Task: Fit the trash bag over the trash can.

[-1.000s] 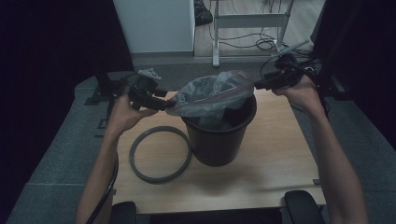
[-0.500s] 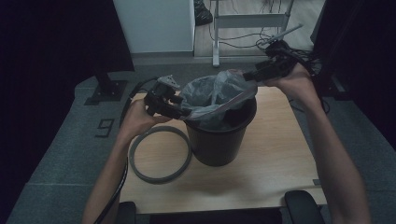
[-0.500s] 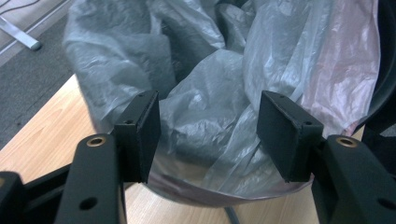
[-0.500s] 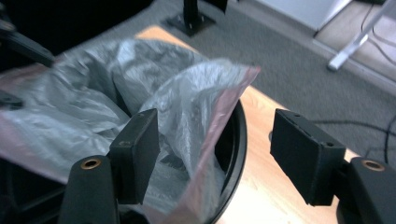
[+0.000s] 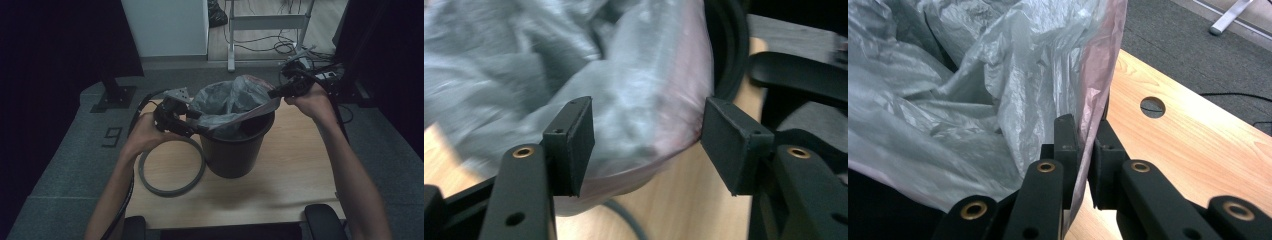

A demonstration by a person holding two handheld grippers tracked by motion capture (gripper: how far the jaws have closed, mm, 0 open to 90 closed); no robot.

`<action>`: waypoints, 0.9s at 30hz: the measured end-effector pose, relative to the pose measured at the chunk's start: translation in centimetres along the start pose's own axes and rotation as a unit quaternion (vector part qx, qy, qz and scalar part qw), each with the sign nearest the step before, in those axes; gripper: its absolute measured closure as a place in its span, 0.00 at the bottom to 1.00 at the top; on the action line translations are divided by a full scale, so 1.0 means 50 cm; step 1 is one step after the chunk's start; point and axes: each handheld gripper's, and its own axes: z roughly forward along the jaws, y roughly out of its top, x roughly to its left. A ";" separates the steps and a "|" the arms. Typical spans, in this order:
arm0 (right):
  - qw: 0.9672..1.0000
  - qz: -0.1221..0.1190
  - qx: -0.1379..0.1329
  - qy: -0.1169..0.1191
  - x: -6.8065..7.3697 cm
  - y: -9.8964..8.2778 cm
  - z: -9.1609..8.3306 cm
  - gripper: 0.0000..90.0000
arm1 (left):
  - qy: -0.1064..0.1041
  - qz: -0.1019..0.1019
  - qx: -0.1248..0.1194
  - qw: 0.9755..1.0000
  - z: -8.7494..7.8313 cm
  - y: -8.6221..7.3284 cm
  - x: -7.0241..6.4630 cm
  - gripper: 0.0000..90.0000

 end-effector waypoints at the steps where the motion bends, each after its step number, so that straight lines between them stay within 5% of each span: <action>1: 1.000 0.001 0.000 -0.001 -0.002 -0.005 0.000 0.92 | -0.004 0.003 0.000 1.000 0.002 0.001 -0.003 0.42; 5: 1.000 0.006 -0.001 0.004 -0.008 -0.019 0.003 0.89 | 0.004 0.016 0.012 1.000 0.008 0.004 -0.012 0.46; 6: 1.000 0.006 -0.001 0.007 -0.009 -0.023 0.005 0.89 | 0.040 0.018 0.032 0.999 0.015 0.005 -0.014 0.50; 7: 1.000 0.007 -0.001 0.008 -0.009 -0.026 0.006 0.89 | 0.032 0.009 0.033 0.999 0.015 0.005 -0.010 0.53; 10: 1.000 0.009 -0.006 0.011 -0.012 -0.034 0.008 0.89 | 0.056 0.006 0.027 0.998 0.007 0.006 -0.010 0.79; 11: 1.000 0.011 -0.007 0.013 -0.013 -0.036 0.006 0.89 | 0.050 0.004 0.028 0.998 0.006 0.007 -0.011 0.90; 14: 1.000 0.015 -0.008 0.014 -0.015 -0.043 0.005 0.91 | 0.036 0.017 0.030 0.999 0.010 0.006 -0.023 0.99; 20: 0.999 0.038 -0.003 0.022 -0.028 -0.066 0.016 0.94 | -0.016 0.054 0.016 0.998 0.022 -0.006 -0.048 1.00; 27: 0.999 0.044 0.005 0.026 -0.031 -0.083 0.036 0.95 | -0.057 0.063 0.015 0.996 0.044 -0.020 -0.051 1.00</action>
